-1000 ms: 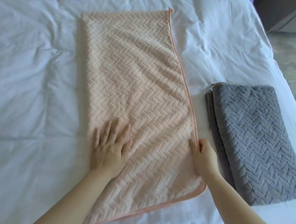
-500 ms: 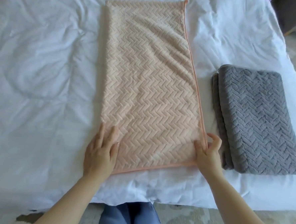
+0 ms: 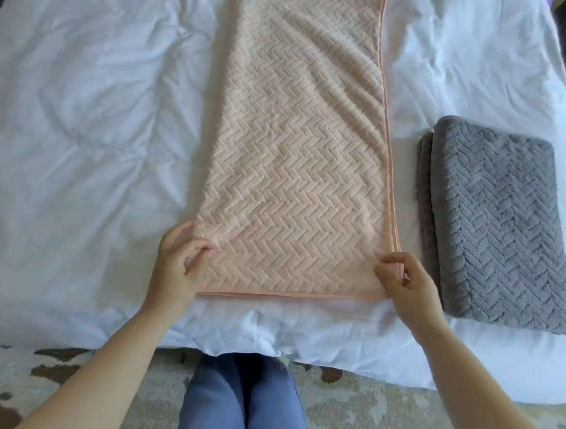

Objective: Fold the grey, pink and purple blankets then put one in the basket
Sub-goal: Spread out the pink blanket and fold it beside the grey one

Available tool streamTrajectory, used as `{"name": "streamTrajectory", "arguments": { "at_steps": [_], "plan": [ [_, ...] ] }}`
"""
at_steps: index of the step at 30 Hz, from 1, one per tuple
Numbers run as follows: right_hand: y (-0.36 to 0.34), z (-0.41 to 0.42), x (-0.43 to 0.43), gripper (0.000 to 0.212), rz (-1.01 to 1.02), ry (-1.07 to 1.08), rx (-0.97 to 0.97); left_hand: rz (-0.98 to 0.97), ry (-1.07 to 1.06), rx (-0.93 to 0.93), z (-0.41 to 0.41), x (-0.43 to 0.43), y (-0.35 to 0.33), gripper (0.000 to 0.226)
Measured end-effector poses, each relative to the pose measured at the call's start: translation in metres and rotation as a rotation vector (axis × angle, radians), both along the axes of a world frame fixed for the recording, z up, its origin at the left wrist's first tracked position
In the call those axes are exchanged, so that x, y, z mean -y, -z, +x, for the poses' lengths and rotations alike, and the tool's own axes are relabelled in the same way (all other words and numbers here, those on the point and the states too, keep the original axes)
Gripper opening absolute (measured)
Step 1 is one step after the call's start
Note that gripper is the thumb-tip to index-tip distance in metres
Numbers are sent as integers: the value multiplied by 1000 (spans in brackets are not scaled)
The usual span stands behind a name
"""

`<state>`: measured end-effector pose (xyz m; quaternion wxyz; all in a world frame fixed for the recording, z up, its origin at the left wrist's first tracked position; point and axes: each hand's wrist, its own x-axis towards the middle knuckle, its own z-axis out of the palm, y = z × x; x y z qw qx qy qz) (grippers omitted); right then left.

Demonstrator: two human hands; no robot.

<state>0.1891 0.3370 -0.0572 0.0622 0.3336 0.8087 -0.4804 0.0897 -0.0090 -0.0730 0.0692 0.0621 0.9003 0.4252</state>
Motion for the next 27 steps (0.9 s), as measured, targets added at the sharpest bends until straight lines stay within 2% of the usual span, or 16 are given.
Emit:
{"name": "streamTrajectory", "arguments": {
  "at_steps": [2, 5, 8, 12, 15, 16, 18, 21, 22, 25, 27],
  "plan": [
    [-12, 1, -5, 15, 15, -13, -79, 81, -8, 186, -1, 7, -13, 10],
    [-28, 1, -8, 12, 31, -67, -150, 91, 128, 342, 1, 19, -36, 30],
    [-39, -3, -14, 15, -83, -114, -148, -48, 329, 234, 1, 22, -54, 47],
    [-56, -21, -32, 15, -250, -54, -132, -77, 333, 38, -15, 17, -66, 40],
    [-71, -42, -46, 49, -440, -133, -145, 57, 231, 51, -47, 7, -82, 36],
    [-75, -51, -50, 51, -419, -191, -139, 99, 189, 69, -59, 2, -88, 34],
    [-80, -72, -55, 52, -184, -317, -95, 113, 121, 52, -85, -9, -96, 29],
    [-83, -108, -59, 29, 286, -310, -161, 130, 79, 14, -126, -28, -104, 26],
    [-85, -122, -62, 22, 350, -288, -184, 137, 59, 16, -141, -34, -103, 25],
    [-83, -169, -71, 9, 241, -215, -178, 135, -47, 81, -191, -51, -89, 9],
    [-72, -205, -77, 9, 183, -125, -135, 107, -111, 124, -225, -63, -73, 18]
  ]
}}
